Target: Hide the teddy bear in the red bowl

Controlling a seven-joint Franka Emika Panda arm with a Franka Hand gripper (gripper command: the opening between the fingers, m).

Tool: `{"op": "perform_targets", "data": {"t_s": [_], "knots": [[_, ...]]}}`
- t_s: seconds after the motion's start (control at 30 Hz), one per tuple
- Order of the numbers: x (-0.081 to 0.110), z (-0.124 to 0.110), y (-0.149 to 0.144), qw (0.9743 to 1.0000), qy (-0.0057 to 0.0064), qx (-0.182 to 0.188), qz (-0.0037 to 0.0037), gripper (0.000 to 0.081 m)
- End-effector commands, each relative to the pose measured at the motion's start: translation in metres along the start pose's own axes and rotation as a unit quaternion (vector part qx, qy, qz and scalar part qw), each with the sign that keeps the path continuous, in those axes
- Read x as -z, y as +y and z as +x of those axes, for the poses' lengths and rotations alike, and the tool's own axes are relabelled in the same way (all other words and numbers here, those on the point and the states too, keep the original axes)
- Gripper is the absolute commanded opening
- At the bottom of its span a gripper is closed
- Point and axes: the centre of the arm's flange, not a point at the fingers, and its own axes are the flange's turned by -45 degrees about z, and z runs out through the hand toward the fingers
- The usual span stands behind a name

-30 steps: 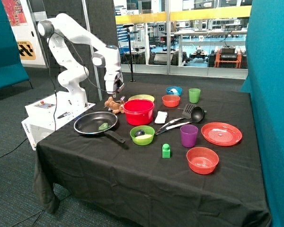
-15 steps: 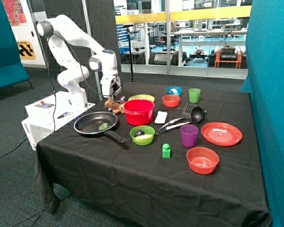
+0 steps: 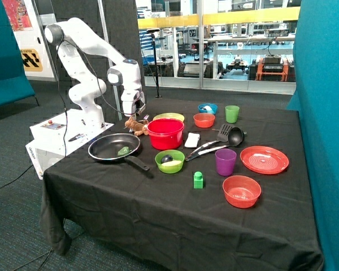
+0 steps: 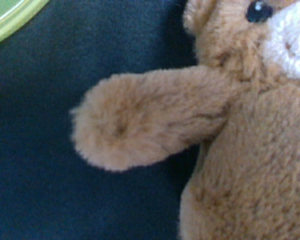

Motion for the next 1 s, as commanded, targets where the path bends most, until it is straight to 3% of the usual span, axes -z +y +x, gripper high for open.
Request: {"op": "perform_targets", "data": {"t_s": [0.0,0.97], "knots": [[-0.014,0.001,0.006,0.9999,-0.0026,-0.010,0.00215,0.0775],[-0.055,-0.002,0.003,0.9995,-0.0026,-0.033,0.00209,0.0722]]}}
